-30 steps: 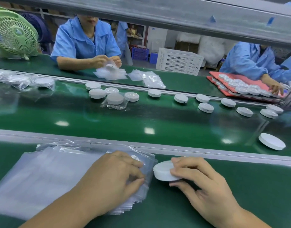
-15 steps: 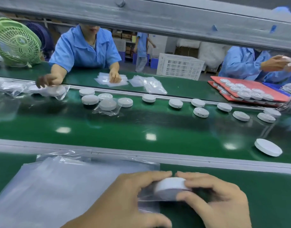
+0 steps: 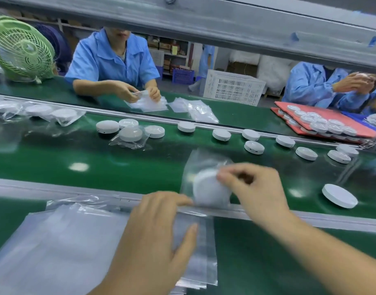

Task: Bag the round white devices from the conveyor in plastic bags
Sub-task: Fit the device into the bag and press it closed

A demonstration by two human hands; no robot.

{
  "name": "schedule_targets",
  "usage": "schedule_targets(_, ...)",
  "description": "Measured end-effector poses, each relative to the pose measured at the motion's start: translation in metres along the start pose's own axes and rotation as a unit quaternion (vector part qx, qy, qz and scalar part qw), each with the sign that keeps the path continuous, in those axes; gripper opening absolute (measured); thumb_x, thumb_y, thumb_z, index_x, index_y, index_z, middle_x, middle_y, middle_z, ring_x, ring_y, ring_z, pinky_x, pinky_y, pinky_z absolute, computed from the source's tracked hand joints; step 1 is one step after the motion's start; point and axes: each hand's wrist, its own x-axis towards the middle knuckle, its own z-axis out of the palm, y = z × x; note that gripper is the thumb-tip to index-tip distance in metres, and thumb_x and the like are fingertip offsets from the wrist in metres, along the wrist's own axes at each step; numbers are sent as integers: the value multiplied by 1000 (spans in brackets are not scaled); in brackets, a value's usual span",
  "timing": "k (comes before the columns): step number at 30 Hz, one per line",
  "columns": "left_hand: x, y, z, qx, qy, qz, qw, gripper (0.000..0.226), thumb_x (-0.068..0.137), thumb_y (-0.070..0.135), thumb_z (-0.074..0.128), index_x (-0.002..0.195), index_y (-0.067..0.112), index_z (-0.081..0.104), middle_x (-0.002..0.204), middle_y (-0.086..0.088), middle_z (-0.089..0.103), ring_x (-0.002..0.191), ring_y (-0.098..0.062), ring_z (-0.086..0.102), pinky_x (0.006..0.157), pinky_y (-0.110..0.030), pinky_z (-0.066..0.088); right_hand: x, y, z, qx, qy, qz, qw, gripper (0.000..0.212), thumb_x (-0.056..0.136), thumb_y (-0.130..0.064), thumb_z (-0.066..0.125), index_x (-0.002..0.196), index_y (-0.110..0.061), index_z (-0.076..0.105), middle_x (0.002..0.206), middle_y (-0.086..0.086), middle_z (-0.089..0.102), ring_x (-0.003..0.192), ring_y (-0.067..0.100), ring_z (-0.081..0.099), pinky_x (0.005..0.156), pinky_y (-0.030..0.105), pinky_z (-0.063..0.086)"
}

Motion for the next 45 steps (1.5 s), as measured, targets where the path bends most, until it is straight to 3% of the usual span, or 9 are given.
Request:
schedule_targets(4, -7, -12, 9, 85, -153, 99, 979, 26, 77, 65, 60, 94, 48, 70, 95, 28, 62, 92, -2, 62, 73, -27, 57, 91, 29, 14, -144, 72, 14, 987, 9, 90, -22, 78, 89, -31, 80, 88, -18, 75, 74, -2, 62, 67, 7, 41)
schedule_targets(9, -7, -13, 12, 51, -190, 77, 977, 27, 80, 73, 49, 92, 60, 70, 96, 34, 61, 94, 8, 53, 76, -21, 54, 138, 69, 42, -321, -178, 148, 919, 23, 103, -32, 60, 120, -24, 73, 115, 2, 73, 87, 18, 62, 73, 26, 45)
schedule_targets(13, -8, -12, 11, 31, -197, 75, 977, 19, 79, 71, 55, 91, 65, 69, 95, 35, 62, 95, 11, 56, 80, -20, 52, 125, 84, 12, -348, -131, 117, 921, 36, 101, -56, 50, 121, -35, 70, 98, -5, 73, 87, 18, 66, 74, 29, 50)
schedule_targets(19, -4, -4, 3, 39, -200, 92, 975, 15, 73, 69, 57, 80, 65, 69, 87, 39, 64, 89, 16, 59, 74, -22, 54, 63, 154, -144, -561, -38, 319, 763, 86, 79, -94, 24, 151, -47, 35, 159, 6, 42, 144, 38, 39, 112, 63, 30)
schedule_targets(23, -4, 0, -3, 50, -206, 78, 974, 14, 73, 65, 58, 77, 61, 71, 84, 37, 65, 84, 14, 61, 66, -25, 57, 22, 169, -203, -529, -16, 292, 797, 66, 94, -68, 44, 147, -29, 48, 144, 11, 57, 124, 37, 57, 100, 47, 50)
schedule_targets(29, -5, -4, -3, 64, -162, 10, 985, 33, 85, 59, 46, 86, 45, 76, 96, 38, 63, 94, 13, 53, 86, -26, 49, -10, 112, -151, -384, -40, 51, 921, 36, 91, -36, 73, 127, -32, 70, 117, -2, 60, 107, 20, 59, 98, 30, 41)
schedule_targets(35, -2, -1, -7, 39, -93, -55, 993, 24, 85, 56, 52, 85, 46, 74, 91, 42, 62, 93, 15, 55, 82, -21, 48, -69, 35, -61, -317, -80, -357, 875, 17, 95, -41, 67, 109, -38, 77, 122, -29, 68, 108, 14, 63, 85, 33, 46)
schedule_targets(40, 1, 11, -12, -146, -134, -30, 980, 23, 89, 60, 60, 109, 52, 70, 110, 43, 62, 109, 12, 59, 92, -20, 50, -94, 16, -18, -135, -14, -357, 924, 15, 84, -23, 86, 93, -11, 83, 106, -9, 77, 101, 13, 74, 86, 26, 59)
schedule_targets(45, -6, 26, -10, -222, -112, -42, 968, 61, 73, 46, 85, 124, 60, 56, 116, 41, 62, 108, 14, 60, 85, -5, 45, -103, -2, 1, 48, 51, -171, 983, 26, 80, -54, 80, 93, -31, 82, 113, -14, 76, 118, 14, 69, 93, 27, 55)
